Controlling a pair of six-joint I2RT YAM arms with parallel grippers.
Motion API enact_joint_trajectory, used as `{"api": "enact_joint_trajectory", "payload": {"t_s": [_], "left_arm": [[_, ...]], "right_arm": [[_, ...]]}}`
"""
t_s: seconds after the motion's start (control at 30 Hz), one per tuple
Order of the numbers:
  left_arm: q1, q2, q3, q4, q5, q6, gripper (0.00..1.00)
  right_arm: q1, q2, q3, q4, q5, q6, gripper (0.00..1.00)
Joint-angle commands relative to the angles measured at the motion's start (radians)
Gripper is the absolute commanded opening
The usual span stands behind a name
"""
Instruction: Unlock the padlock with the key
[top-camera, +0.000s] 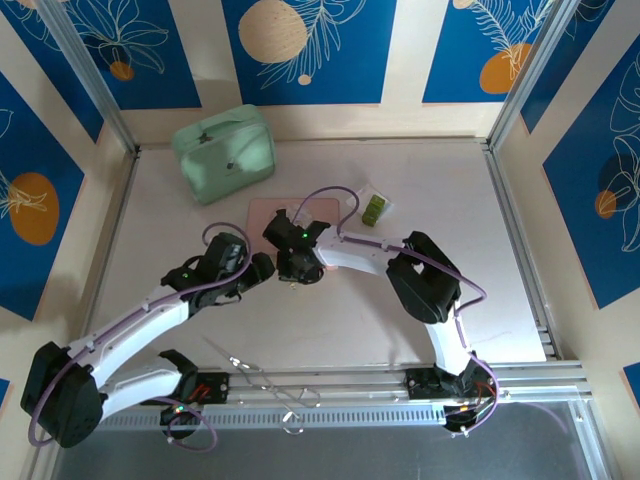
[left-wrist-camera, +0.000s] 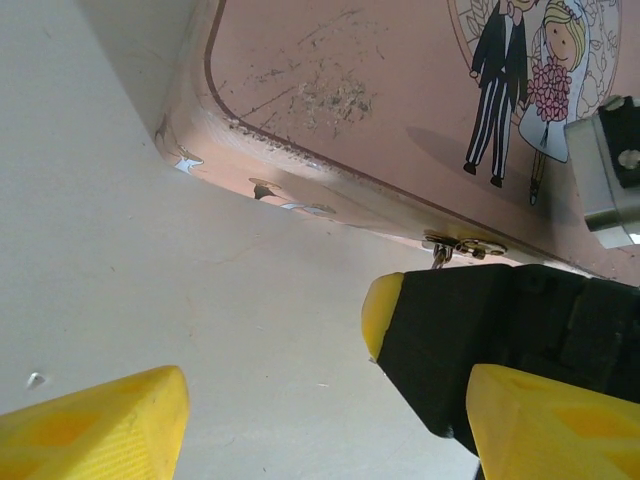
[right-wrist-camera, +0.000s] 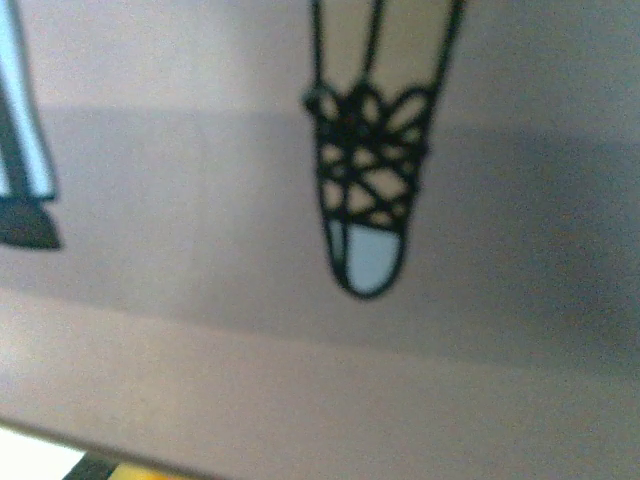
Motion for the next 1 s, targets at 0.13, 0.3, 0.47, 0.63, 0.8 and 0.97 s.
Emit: {"api": "enact_joint_trajectory", "payload": {"t_s": [0.13,0.3,0.47,0.63,0.8,0.97], "left_arm": [[0.058,-0.035,-0.026,0.02,0.079,0.016,0.73],[0.066,-0.017,-0.023,0.039,0.101,0.017,0.72],[0.077,-0.001,-0.023,0.053,0.111,0.03,0.71],[0.086,-0.001,-0.026,0.059,0.118,0.035,0.71],[0.092,0.001,-0.017,0.047,0.116,0.062,0.7],[0.092,0.002,0.009,0.001,0.075,0.116,0.7]], "right_arm": [[0.038,0.187,0.105,-0.327,0.04,-0.002,0.02],[0.032,0.2,0.118,-0.324,0.038,-0.009,0.02],[0.021,0.132,0.028,-0.263,0.029,-0.011,0.3],[0.041,0.047,-0.038,-0.2,0.057,-0.045,0.51],[0.066,-0.08,-0.136,-0.089,0.124,-0.085,0.52],[0.05,-0.208,-0.256,0.097,0.088,-0.217,0.52]]}}
